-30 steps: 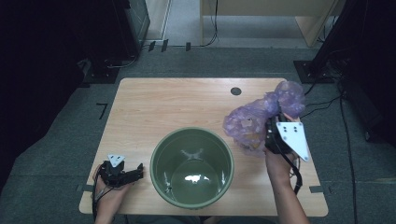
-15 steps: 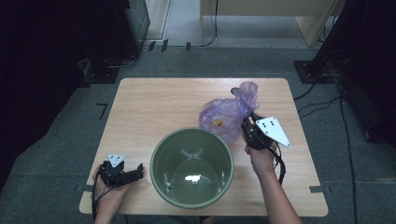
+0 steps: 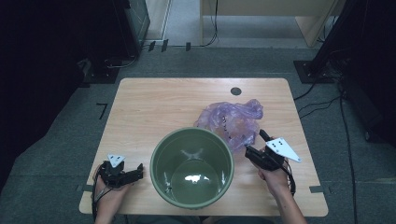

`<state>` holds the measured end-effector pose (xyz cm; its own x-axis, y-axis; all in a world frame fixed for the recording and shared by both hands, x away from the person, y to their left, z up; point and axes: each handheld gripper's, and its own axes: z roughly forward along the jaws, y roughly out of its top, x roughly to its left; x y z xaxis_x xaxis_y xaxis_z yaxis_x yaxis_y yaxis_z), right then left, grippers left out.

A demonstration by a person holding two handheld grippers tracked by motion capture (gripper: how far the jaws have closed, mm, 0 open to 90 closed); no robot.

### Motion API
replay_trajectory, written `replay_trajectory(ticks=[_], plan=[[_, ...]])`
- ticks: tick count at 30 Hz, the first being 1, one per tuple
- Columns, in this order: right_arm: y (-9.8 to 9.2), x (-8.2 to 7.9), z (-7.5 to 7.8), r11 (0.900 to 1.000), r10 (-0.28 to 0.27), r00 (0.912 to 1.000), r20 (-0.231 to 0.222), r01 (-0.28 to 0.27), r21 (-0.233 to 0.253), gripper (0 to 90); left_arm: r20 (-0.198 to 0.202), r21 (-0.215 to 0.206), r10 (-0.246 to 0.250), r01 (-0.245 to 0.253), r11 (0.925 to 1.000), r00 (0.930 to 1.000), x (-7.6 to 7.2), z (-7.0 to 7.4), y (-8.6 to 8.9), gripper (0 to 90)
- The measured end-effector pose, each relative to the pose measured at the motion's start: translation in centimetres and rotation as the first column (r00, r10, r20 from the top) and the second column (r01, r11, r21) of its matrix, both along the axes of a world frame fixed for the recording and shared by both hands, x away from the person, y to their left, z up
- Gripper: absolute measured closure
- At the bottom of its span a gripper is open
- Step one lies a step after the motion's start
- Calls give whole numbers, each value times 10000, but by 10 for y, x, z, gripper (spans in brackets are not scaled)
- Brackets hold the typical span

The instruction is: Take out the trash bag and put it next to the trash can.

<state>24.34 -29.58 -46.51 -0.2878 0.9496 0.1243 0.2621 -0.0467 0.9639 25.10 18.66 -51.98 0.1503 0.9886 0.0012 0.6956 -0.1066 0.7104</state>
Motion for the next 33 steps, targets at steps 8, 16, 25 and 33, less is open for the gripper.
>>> replay_trajectory(ticks=[8,16,25,33], plan=[[-9,-17,-12,9929,556,9958,-724,-627,-1008,181,4,0,0,0,10000,10000,0,0,0,0],[-18,-28,-31,9849,903,9804,-1750,-1140,-1305,129,1,-1,-1,1,10000,10000,0,0,0,0],[-13,-27,-51,9649,792,9633,-2564,-1386,-2229,103,2,-3,0,0,10000,10000,0,0,0,0],[-19,-33,-56,9481,178,9493,-3139,-1157,-2962,107,-5,2,-9,9,10000,10000,0,0,0,0]])
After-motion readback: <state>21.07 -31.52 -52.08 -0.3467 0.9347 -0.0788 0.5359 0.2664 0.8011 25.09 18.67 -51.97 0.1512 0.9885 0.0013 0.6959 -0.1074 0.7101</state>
